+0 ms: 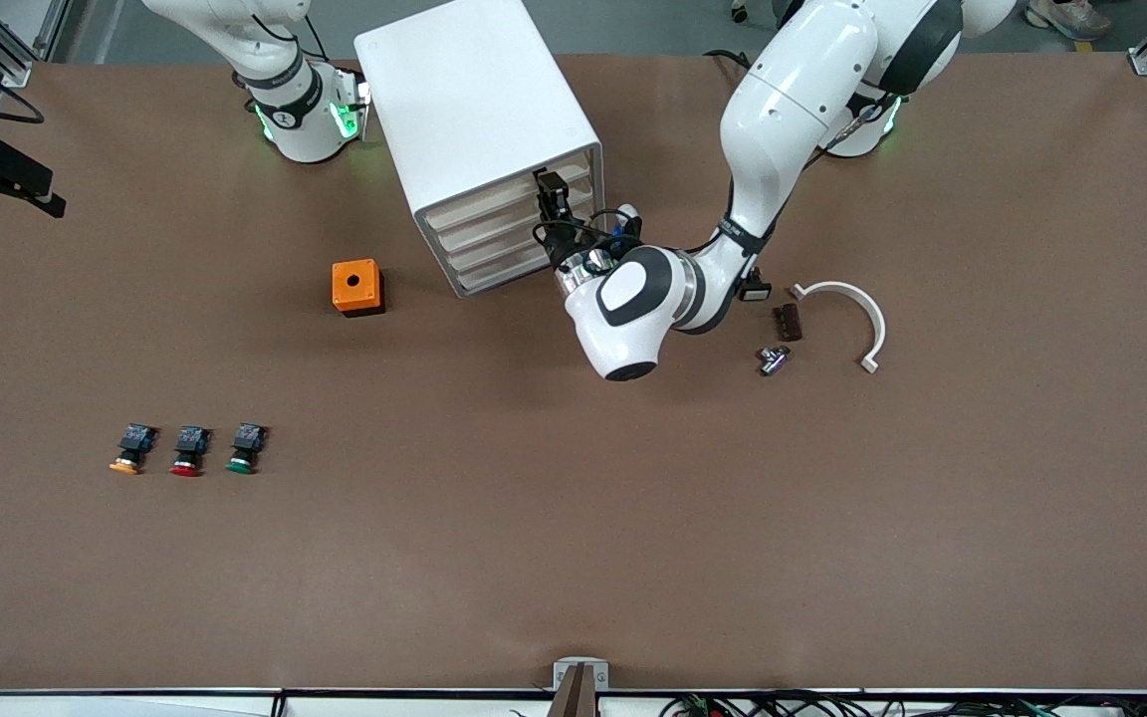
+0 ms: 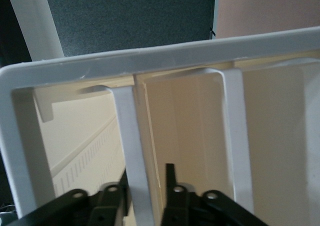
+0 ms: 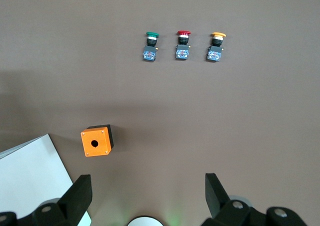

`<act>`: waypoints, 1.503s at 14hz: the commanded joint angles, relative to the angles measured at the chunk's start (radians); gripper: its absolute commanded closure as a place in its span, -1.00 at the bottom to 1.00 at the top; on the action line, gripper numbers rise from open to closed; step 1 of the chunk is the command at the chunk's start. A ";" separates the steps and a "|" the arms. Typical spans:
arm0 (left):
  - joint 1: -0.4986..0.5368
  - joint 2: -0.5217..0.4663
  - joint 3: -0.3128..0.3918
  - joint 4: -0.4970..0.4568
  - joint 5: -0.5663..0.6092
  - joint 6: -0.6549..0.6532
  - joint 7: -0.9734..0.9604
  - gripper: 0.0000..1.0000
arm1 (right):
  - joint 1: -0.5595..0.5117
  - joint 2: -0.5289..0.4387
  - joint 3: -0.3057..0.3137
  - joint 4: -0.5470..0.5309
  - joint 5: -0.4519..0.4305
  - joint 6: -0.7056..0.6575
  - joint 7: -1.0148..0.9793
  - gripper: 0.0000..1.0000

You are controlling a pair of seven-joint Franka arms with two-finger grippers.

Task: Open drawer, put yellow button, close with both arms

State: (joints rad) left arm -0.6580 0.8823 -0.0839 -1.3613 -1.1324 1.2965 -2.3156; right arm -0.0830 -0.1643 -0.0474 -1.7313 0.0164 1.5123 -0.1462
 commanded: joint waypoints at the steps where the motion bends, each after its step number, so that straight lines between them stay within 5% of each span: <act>1: -0.003 0.010 0.000 0.021 0.011 -0.008 -0.019 0.50 | -0.003 0.049 0.003 0.073 0.007 -0.032 0.002 -1.00; 10: 0.014 0.017 0.004 0.021 0.013 -0.011 -0.019 0.74 | -0.029 0.127 0.001 0.085 -0.022 -0.021 -0.007 -1.00; 21: 0.110 0.015 0.012 0.031 0.014 0.000 -0.018 0.76 | -0.047 0.261 0.000 0.139 -0.076 -0.020 -0.102 -1.00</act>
State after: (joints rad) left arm -0.5752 0.8842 -0.0828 -1.3550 -1.1328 1.2872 -2.3184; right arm -0.1000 0.0376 -0.0548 -1.6564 -0.0433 1.5091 -0.2277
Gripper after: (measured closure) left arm 0.877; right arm 0.000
